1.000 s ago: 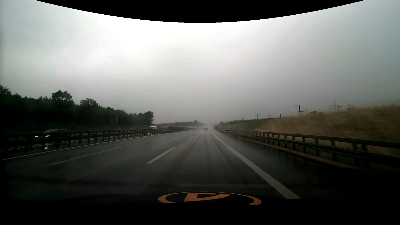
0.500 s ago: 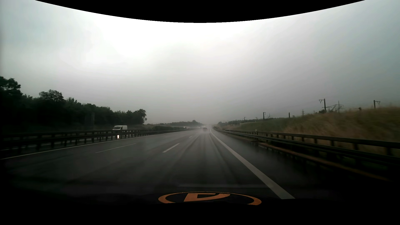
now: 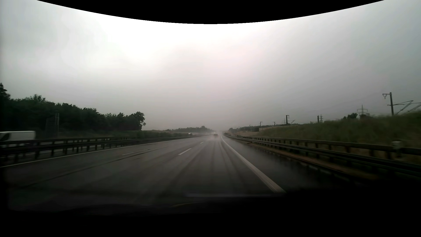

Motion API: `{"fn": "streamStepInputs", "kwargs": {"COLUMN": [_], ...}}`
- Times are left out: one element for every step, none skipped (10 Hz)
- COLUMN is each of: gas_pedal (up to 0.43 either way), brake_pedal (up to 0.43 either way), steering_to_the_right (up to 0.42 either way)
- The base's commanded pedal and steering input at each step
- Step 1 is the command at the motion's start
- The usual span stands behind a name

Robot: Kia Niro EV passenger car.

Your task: Follow the waypoints while adhering to traffic rules and regulations

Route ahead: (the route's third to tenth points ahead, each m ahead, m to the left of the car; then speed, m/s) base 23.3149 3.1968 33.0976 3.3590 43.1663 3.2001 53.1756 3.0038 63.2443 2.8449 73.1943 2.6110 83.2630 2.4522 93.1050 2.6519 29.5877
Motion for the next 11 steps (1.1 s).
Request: {"fn": "streamStepInputs", "kwargs": {"gas_pedal": [0.209, 0.22, 0.22, 0.22, 0.22, 0.22, 0.22, 0.22, 0.228, 0.24, 0.24], "brake_pedal": [0.0, 0.0, 0.0, 0.0, 0.0, 0.0, 0.0, 0.0, 0.0, 0.0, 0.0], "steering_to_the_right": [-0.001, 0.0, 0.0, 0.0, 0.001, 0.0, 0.001, 0.001, 0.0, 0.0, 0.001]}}
